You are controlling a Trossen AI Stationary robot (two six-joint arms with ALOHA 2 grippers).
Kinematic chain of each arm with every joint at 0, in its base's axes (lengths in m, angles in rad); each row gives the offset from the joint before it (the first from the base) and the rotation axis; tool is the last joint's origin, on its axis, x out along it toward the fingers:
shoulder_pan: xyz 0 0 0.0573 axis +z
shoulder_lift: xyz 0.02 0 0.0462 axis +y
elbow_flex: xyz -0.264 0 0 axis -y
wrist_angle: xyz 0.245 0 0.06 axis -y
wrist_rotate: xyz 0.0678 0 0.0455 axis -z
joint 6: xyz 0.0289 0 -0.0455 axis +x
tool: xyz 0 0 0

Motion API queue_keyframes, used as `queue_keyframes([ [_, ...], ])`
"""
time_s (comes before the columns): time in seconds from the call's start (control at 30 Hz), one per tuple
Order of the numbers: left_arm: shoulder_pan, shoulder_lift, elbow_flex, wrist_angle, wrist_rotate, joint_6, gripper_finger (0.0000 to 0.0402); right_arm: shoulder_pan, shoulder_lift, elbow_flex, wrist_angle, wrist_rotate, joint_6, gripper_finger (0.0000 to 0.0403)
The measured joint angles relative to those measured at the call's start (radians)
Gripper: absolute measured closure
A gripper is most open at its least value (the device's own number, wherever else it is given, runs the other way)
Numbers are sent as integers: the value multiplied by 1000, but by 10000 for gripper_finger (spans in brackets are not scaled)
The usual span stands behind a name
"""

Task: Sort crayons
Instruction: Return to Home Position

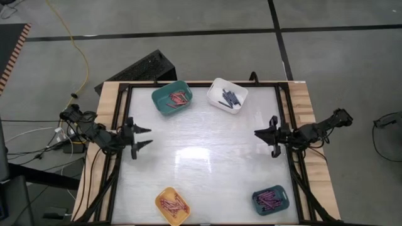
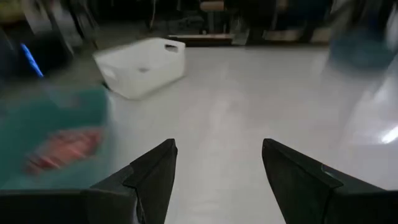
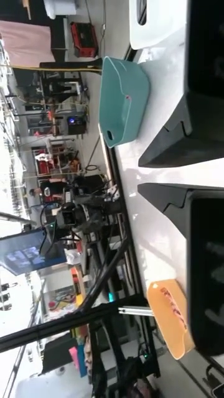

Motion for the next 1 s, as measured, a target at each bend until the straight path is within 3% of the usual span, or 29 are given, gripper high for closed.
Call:
queue_keyframes([
  [0.07, -1, 0, 1, 13, 20, -140, 174, 0, 0, 0, 2, 0, -14, 342],
  [0.17, 1, -1, 0, 57, 93, -194, 174, 0, 0, 0, 0, 0, -65, 342],
  [0.33, 0, -2, 0, 219, 516, -150, 174, 0, 0, 0, -3, 93, -146, 342],
  [0.43, 0, -3, 2, 291, 649, -90, 174, 0, 0, 0, -2, 154, -146, 342],
  [0.7, 0, -15, -125, 386, 606, -165, 174, 1, 1, 0, 3, 155, -115, 342],
  [0.83, 1, -22, -127, 434, 593, -67, 174, 1, 1, 0, 2, 144, -111, 342],
  [1.0, 1, -22, -127, 414, 585, -26, 174, 1, 1, -5, -31, -19, -109, 342],
])
